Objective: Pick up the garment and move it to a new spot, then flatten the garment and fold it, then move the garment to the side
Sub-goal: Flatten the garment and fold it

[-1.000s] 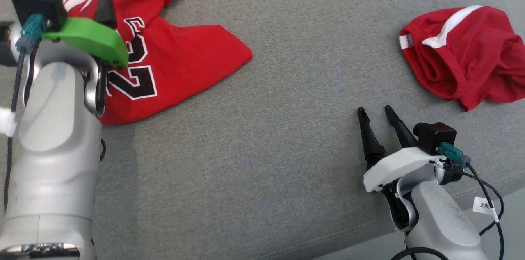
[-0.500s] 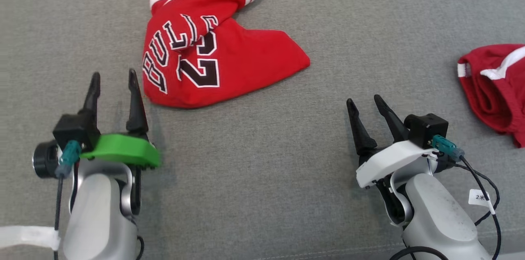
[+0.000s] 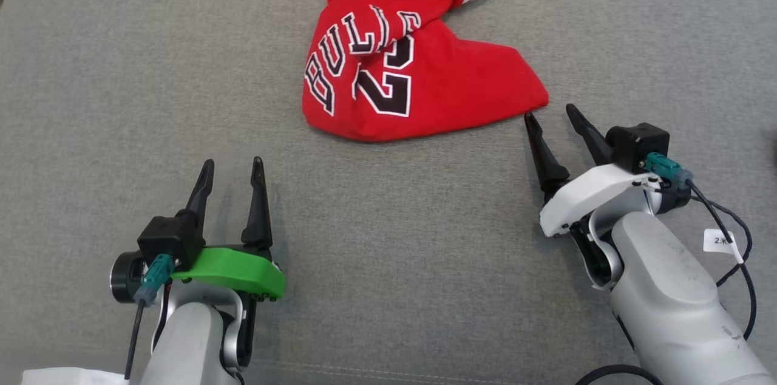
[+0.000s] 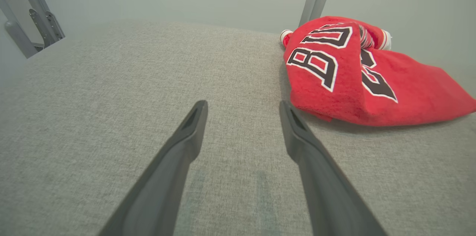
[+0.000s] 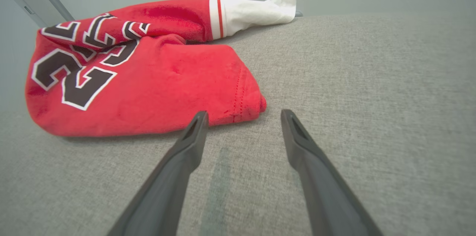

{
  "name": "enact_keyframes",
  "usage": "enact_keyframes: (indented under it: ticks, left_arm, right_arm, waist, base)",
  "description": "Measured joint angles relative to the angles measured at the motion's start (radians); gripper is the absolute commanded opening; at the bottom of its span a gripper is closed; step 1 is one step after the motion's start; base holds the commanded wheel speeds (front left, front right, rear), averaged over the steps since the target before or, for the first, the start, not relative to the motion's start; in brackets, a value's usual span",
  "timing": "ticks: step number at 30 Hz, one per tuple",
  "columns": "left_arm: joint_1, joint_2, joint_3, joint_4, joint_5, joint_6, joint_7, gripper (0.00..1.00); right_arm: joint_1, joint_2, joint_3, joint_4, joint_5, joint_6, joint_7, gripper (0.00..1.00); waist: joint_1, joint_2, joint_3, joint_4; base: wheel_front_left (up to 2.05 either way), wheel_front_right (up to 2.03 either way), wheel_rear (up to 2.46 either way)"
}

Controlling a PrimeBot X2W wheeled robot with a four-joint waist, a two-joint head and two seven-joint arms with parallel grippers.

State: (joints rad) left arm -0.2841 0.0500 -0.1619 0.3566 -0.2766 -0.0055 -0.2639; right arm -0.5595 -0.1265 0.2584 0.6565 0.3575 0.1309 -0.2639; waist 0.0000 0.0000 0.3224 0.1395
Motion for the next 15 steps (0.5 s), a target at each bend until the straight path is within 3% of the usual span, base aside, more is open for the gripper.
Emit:
enact_keyframes:
  ticks: [7, 8, 9, 10, 12, 13, 15]
  left_arm:
    - [-0.003, 0.0, -0.016, -0.021, -0.016, 0.014, 0.0, 1.0]
    - [-0.004, 0.0, -0.016, -0.023, -0.021, 0.015, 0.0, 1.0]
    - [-0.004, 0.0, -0.016, -0.023, -0.021, 0.015, 0.0, 1.0]
    - [-0.004, 0.0, -0.017, -0.023, -0.021, 0.015, 0.0, 1.0]
    - [-0.006, 0.0, -0.019, -0.027, -0.021, 0.016, 0.0, 1.0]
    - [-0.008, 0.0, -0.019, -0.028, -0.021, 0.016, 0.0, 1.0]
    - [-0.012, 0.0, -0.021, -0.028, -0.021, 0.016, 0.0, 1.0]
  right_arm:
    - [-0.058, -0.01, 0.011, 0.087, 0.045, 0.0, 0.0, 0.98]
    - [-0.067, -0.01, 0.019, 0.092, 0.049, 0.0, 0.0, 0.84]
    - [-0.077, -0.011, 0.023, 0.095, 0.056, 0.0, -0.001, 0.49]
    - [-0.084, -0.013, 0.025, 0.096, 0.061, 0.0, -0.002, 0.38]
    - [-0.092, -0.015, 0.025, 0.095, 0.07, 0.0, -0.002, 0.07]
    - [-0.096, -0.015, 0.025, 0.095, 0.073, 0.0, -0.002, 0.0]
    - [-0.102, -0.015, 0.024, 0.1, 0.08, 0.0, -0.002, 0.0]
  waist:
    - [0.0, 0.0, 0.035, 0.075]
    - [0.0, 0.0, 0.041, 0.082]
    - [0.0, 0.0, 0.047, 0.087]
    - [0.0, 0.0, 0.053, 0.092]
    - [0.0, 0.0, 0.062, 0.099]
    - [0.0, 0.0, 0.066, 0.101]
    - [0.0, 0.0, 0.073, 0.103]
  base:
    - [0.0, 0.0, 0.0]
    - [0.0, 0.0, 0.0]
    - [0.0, 0.0, 0.0]
    - [0.0, 0.0, 0.0]
    - [0.0, 0.0, 0.0]
    - [0.0, 0.0, 0.0]
    - [0.0, 0.0, 0.0]
